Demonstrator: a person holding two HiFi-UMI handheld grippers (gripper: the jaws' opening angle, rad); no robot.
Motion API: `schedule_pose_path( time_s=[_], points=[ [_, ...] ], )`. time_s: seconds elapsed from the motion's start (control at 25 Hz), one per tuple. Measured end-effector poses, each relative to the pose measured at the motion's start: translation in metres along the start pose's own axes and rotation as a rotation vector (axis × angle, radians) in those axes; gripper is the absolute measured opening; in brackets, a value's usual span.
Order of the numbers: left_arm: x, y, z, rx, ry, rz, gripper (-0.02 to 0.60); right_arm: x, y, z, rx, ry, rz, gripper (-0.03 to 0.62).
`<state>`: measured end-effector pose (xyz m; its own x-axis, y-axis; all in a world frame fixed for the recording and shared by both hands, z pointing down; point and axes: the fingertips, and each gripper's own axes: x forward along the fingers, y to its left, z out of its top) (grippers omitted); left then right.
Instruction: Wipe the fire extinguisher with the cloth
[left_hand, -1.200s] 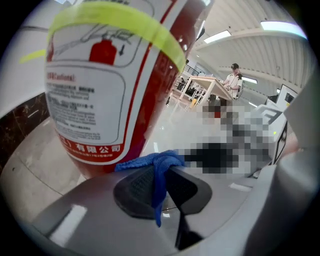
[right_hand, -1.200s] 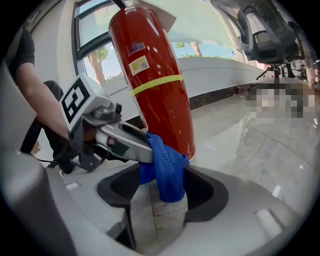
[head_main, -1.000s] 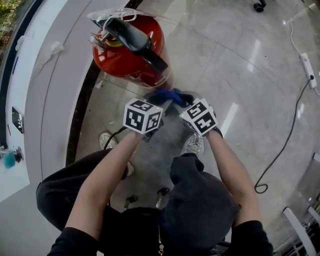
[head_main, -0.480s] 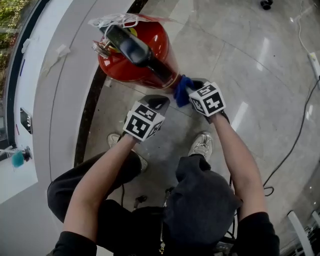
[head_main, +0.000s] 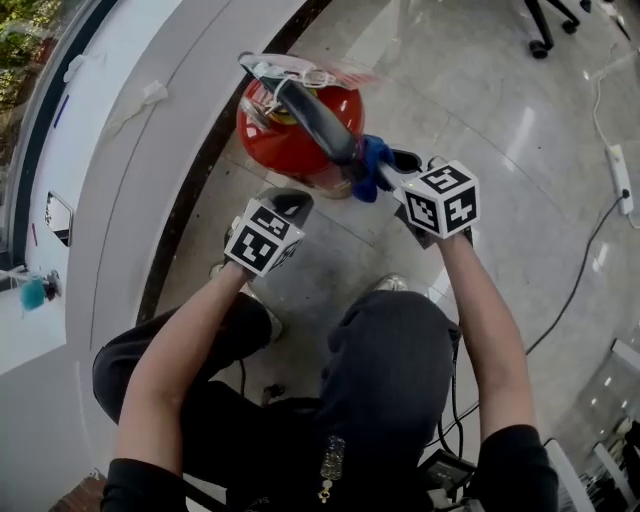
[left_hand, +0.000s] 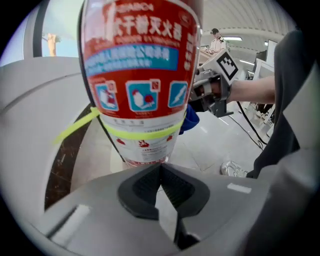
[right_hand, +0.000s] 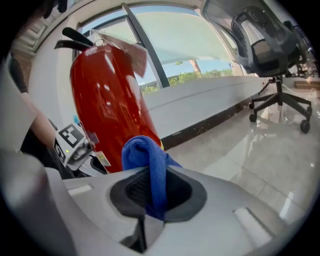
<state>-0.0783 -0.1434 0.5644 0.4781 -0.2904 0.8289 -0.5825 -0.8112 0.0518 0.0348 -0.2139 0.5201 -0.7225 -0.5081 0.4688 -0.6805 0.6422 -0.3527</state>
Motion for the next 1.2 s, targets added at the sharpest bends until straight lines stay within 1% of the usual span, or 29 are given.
schedule_pose_path(
  time_s=[0.12, 0.28, 0.4, 0.52, 0.64, 0.84, 1.0, 1.12, 1.2],
  points=[
    [-0.017, 0.009, 0.010, -0.016, -0.044, 0.022, 0.006, -0.020, 0.013, 0.036, -0.042, -0.045, 0.030, 0.037],
    [-0.039, 0.020, 0.028, -0.007, -0.112, 0.063, 0.006, -0.047, 0.032, 0.084, -0.081, -0.138, 0.042, 0.037],
    [-0.056, 0.028, 0.038, -0.003, -0.145, 0.105, 0.006, -0.072, 0.050, 0.118, -0.113, -0.222, 0.023, 0.037],
    [-0.075, 0.028, 0.047, 0.013, -0.174, 0.139, 0.006, -0.091, 0.067, 0.135, -0.128, -0.282, -0.017, 0.037],
    [-0.094, 0.023, 0.052, 0.062, -0.192, 0.156, 0.006, -0.093, 0.077, 0.125, -0.119, -0.263, -0.054, 0.037],
    [-0.128, 0.016, 0.059, 0.146, -0.237, 0.154, 0.006, -0.074, 0.094, 0.085, -0.116, -0.155, -0.115, 0.037],
    [-0.154, 0.013, 0.063, 0.190, -0.274, 0.111, 0.006, -0.064, 0.098, 0.053, -0.106, -0.056, -0.155, 0.037],
    [-0.172, 0.011, 0.065, 0.233, -0.275, 0.069, 0.006, -0.080, 0.106, 0.046, -0.100, -0.045, -0.170, 0.037],
    [-0.184, 0.011, 0.070, 0.257, -0.276, 0.062, 0.006, -0.094, 0.111, 0.048, -0.103, -0.049, -0.182, 0.037]
  ],
)
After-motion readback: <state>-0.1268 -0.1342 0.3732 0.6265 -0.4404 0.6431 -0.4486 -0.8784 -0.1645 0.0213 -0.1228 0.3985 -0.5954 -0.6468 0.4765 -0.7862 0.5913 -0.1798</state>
